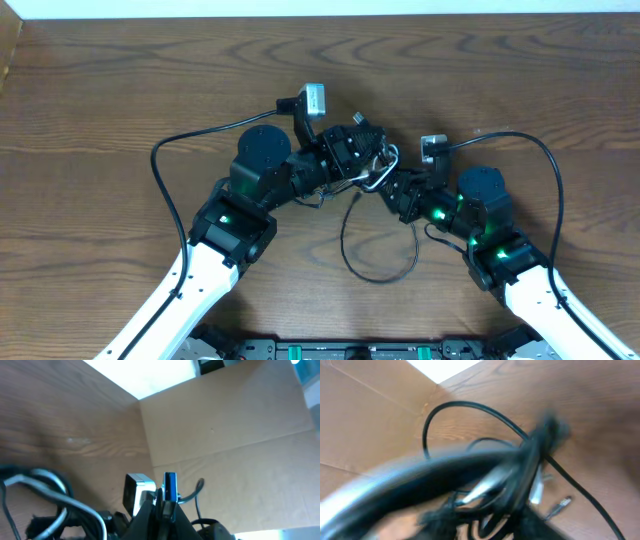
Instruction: Untangle cables
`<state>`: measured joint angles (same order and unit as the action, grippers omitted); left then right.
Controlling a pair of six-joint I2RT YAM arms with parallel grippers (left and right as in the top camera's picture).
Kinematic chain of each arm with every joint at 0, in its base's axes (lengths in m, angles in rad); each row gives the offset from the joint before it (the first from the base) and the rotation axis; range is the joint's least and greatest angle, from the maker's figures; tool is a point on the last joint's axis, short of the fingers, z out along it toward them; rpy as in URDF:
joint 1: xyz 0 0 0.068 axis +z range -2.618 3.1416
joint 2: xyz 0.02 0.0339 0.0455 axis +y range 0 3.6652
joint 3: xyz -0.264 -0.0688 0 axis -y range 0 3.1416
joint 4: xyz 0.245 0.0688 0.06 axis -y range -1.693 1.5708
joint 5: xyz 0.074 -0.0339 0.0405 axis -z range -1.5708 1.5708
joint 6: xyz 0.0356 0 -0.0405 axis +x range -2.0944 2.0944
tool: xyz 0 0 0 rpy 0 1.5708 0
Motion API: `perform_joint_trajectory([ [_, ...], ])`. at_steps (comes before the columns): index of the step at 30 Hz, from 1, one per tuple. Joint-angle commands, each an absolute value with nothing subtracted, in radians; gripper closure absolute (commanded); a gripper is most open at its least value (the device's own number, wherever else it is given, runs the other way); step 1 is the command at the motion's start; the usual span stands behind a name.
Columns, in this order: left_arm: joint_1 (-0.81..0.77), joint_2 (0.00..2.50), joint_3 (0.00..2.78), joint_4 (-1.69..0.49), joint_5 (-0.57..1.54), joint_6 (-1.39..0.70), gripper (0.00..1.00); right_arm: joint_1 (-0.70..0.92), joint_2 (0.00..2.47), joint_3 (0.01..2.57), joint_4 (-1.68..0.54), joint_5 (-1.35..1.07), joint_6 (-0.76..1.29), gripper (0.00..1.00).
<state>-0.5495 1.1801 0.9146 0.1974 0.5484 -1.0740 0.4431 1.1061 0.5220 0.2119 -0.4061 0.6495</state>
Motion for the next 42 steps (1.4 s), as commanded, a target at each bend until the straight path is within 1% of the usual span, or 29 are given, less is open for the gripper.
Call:
perform_joint_trajectory([
  [1, -0.546, 1.169, 0.922, 0.219, 0.603, -1.109, 0.92, 0.452, 1.119, 0.527, 0.205, -0.262, 0.642, 0.92],
  [3, -0.546, 1.169, 0.922, 0.219, 0.603, -1.109, 0.92, 0.452, 1.118, 0.527, 0.201, -0.193, 0.629, 0.99],
  [7, -0.546, 1.169, 0.922, 0.207, 0.602, -1.107, 0.92, 0.439, 1.102, 0.527, 0.202, -0.160, 0.619, 0.99],
  [11, -0.546, 1.169, 0.922, 0.038, 0.514, -0.967, 0.92, 0.416, 1.019, 0.527, 0.192, -0.212, 0.619, 0.99],
  [12, -0.546, 1.171, 0.922, -0.047, 0.452, -0.939, 0.92, 0.409, 0.990, 0.527, 0.185, -0.237, 0.619, 0.99],
  [16, -0.546, 1.195, 0.920, -0.273, 0.237, -0.931, 0.92, 0.361, 0.865, 0.527, 0.153, -0.374, 0.620, 0.99],
  [18, -0.546, 1.214, 0.920, -0.318, 0.191, -0.931, 0.92, 0.337, 0.813, 0.527, 0.121, -0.411, 0.640, 0.99],
  [20, -0.546, 1.255, 0.920, -0.329, 0.188, -0.932, 0.92, 0.310, 0.762, 0.527, 0.092, -0.453, 0.664, 0.99],
  [23, -0.546, 1.311, 0.920, -0.329, 0.189, -0.932, 0.70, 0.283, 0.702, 0.527, 0.089, -0.545, 0.678, 0.99],
  [26, -0.546, 1.354, 0.920, -0.324, 0.148, -0.932, 0.60, 0.265, 0.664, 0.527, 0.084, -0.619, 0.638, 0.99],
  [29, -0.546, 1.392, 0.920, -0.324, 0.064, -0.932, 0.59, 0.243, 0.633, 0.527, 0.086, -0.702, 0.630, 0.99],
  [34, -0.540, 1.415, 0.920, -0.325, -0.058, -0.931, 0.59, 0.211, 0.619, 0.527, 0.086, -0.760, 0.631, 0.99],
  [37, -0.530, 1.415, 0.920, -0.329, -0.101, -0.925, 0.59, 0.190, 0.619, 0.527, 0.085, -0.781, 0.631, 0.99],
  [40, -0.508, 1.412, 0.920, -0.329, -0.122, -0.871, 0.59, 0.166, 0.619, 0.527, 0.085, -0.781, 0.630, 0.99],
  [41, -0.500, 1.410, 0.920, -0.329, -0.121, -0.867, 0.58, 0.161, 0.619, 0.527, 0.084, -0.780, 0.630, 0.99],
  [42, -0.485, 1.403, 0.920, -0.329, -0.117, -0.866, 0.43, 0.148, 0.619, 0.527, 0.074, -0.773, 0.621, 0.99],
])
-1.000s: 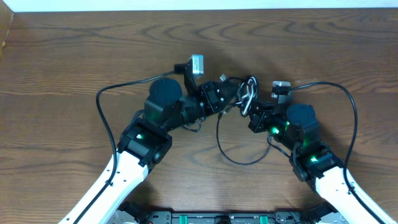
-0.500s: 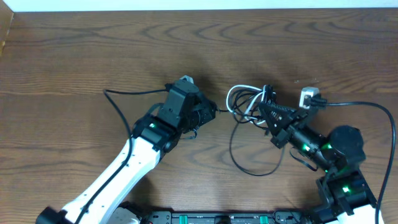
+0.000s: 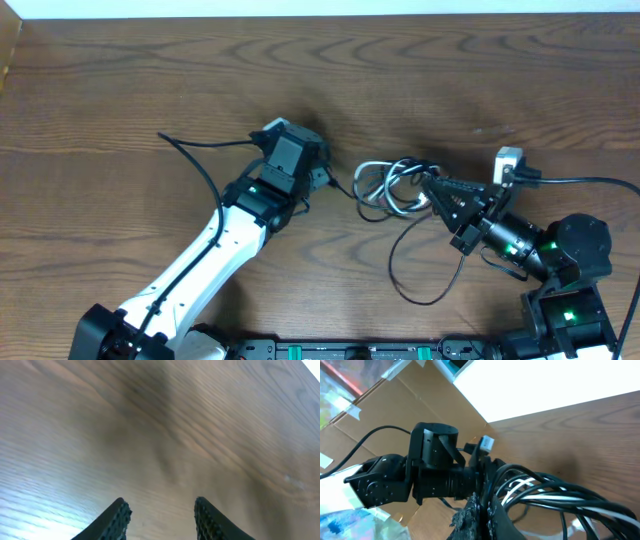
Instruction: Untangle cables
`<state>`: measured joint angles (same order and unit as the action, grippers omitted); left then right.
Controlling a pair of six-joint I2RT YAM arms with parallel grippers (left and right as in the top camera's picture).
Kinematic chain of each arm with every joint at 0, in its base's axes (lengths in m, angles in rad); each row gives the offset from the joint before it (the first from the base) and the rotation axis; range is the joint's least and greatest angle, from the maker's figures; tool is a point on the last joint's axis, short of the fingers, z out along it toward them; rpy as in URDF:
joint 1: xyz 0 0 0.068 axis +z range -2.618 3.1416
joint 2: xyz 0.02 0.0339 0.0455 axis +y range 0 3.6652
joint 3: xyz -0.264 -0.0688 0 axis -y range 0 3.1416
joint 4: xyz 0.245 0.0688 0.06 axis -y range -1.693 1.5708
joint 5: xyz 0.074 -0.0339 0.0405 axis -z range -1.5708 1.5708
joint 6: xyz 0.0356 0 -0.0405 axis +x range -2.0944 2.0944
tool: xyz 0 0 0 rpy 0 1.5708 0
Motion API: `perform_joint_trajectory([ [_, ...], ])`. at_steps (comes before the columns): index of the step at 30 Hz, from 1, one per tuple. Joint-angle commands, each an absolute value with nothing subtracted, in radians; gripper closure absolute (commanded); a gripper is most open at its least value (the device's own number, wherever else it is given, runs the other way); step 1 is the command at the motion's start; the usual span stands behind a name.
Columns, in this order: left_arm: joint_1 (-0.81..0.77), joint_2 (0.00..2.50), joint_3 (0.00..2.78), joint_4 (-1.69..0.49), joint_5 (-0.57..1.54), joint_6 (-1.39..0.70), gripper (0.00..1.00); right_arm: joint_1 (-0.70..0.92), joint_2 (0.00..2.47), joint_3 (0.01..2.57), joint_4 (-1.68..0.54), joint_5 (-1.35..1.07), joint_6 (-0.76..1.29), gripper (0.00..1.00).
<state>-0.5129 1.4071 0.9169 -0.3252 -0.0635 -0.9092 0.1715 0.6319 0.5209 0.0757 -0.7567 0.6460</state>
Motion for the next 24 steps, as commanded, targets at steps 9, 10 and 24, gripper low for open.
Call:
perform_joint_trajectory([
  [9, -0.439, 1.276, 0.920, -0.313, 0.010, -0.864, 0.19, 0.126, 0.620, 0.527, -0.051, -0.701, 0.605, 0.99],
  [10, -0.439, 1.255, 0.920, -0.302, 0.043, -0.864, 0.16, 0.126, 0.620, 0.527, -0.054, -0.701, 0.605, 0.99],
  [24, -0.439, 1.162, 0.920, -0.175, 0.516, -0.482, 0.02, 0.126, 0.620, 0.527, -0.060, -0.646, 0.684, 0.99],
])
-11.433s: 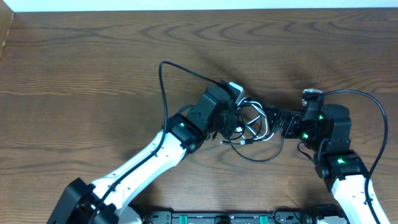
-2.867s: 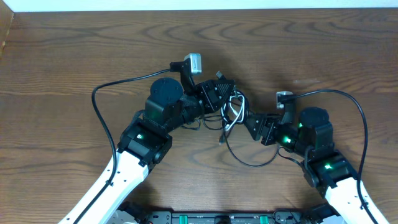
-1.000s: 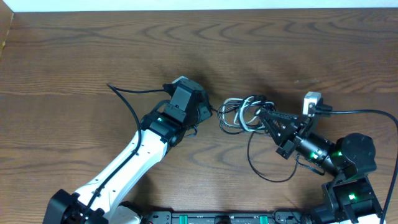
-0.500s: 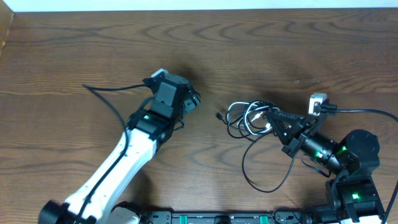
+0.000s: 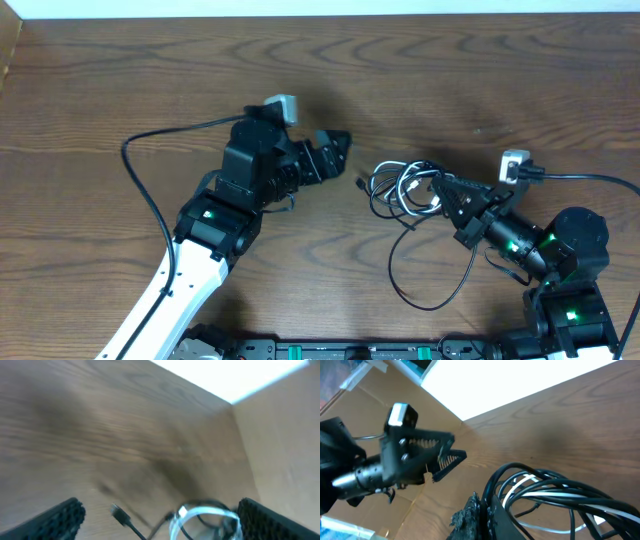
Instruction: Untangle cables
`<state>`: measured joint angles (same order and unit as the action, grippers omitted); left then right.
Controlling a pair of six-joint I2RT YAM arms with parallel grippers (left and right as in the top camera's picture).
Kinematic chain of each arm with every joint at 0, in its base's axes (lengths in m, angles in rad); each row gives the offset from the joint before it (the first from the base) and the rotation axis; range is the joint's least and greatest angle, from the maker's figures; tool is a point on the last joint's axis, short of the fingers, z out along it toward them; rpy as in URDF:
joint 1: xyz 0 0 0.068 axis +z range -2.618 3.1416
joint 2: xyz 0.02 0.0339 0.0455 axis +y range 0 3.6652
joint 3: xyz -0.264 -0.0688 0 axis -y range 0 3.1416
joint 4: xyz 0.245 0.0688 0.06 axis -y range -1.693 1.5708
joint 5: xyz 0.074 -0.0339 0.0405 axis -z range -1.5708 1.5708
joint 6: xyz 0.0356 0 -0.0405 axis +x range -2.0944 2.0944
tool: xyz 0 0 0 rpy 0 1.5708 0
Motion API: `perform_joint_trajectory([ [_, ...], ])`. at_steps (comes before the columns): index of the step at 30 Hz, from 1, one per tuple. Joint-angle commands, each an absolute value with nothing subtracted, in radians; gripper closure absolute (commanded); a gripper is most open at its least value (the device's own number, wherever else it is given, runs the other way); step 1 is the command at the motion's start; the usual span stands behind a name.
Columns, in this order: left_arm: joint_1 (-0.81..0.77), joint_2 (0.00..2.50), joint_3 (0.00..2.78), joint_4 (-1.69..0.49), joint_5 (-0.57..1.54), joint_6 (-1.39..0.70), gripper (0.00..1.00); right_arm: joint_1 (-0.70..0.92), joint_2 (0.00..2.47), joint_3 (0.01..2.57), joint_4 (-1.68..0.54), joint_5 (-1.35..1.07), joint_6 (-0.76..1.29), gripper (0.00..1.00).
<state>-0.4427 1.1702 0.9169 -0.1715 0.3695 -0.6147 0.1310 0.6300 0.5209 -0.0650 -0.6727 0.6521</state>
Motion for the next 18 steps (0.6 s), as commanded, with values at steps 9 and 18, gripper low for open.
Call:
perform_joint_trajectory([
  [9, -0.471, 1.217, 0.920, -0.177, 0.516, -0.483, 0.00, 0.126, 0.620, 0.527, -0.062, -0.645, 0.722, 0.99],
  [18, -0.485, 1.261, 0.920, -0.176, 0.512, -0.483, 0.00, 0.126, 0.620, 0.527, -0.064, -0.641, 0.749, 0.99],
])
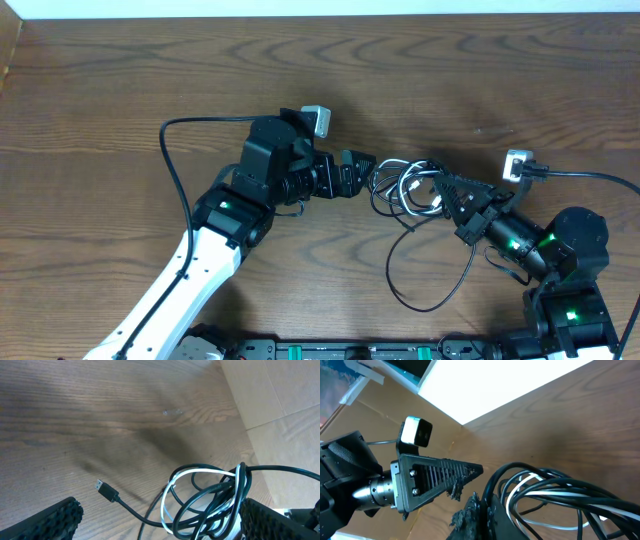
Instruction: Untangle cables
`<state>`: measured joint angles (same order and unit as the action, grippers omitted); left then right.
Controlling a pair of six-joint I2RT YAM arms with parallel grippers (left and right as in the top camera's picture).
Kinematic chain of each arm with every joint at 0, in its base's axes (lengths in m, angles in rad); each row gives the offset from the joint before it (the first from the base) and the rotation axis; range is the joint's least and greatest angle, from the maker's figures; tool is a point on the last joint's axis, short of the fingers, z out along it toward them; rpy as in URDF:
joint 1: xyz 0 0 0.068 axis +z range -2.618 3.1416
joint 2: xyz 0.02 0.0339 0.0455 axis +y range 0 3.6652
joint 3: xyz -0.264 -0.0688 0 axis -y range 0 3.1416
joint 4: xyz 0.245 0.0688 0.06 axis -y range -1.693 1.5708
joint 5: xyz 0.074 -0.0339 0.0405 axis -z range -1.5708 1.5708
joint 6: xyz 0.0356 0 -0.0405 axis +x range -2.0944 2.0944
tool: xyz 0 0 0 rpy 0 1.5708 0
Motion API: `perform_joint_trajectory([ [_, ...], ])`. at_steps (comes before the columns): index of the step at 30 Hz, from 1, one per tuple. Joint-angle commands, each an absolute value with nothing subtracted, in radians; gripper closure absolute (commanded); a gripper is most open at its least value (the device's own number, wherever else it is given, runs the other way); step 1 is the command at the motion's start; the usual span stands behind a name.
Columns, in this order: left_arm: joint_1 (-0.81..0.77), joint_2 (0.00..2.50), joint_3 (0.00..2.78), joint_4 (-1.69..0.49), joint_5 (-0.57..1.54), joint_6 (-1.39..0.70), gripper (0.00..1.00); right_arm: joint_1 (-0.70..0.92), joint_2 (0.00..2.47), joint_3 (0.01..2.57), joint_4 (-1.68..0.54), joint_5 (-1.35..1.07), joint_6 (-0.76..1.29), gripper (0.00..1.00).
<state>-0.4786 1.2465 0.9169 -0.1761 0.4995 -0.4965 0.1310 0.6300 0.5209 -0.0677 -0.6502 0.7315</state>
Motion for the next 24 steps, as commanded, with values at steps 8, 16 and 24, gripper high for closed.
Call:
perform_joint_trajectory([
  [8, -0.537, 1.296, 0.920, -0.143, 0.470, -0.490, 0.00, 0.126, 0.620, 0.527, -0.064, -0.634, 0.819, 0.99],
  [16, -0.608, 1.341, 0.920, -0.126, 0.452, -0.482, 0.01, 0.126, 0.620, 0.527, -0.064, -0.635, 0.884, 0.99],
  [24, -0.683, 1.427, 0.920, -0.043, 0.398, -0.456, 0.41, 0.126, 0.620, 0.527, -0.064, -0.640, 1.025, 0.99],
])
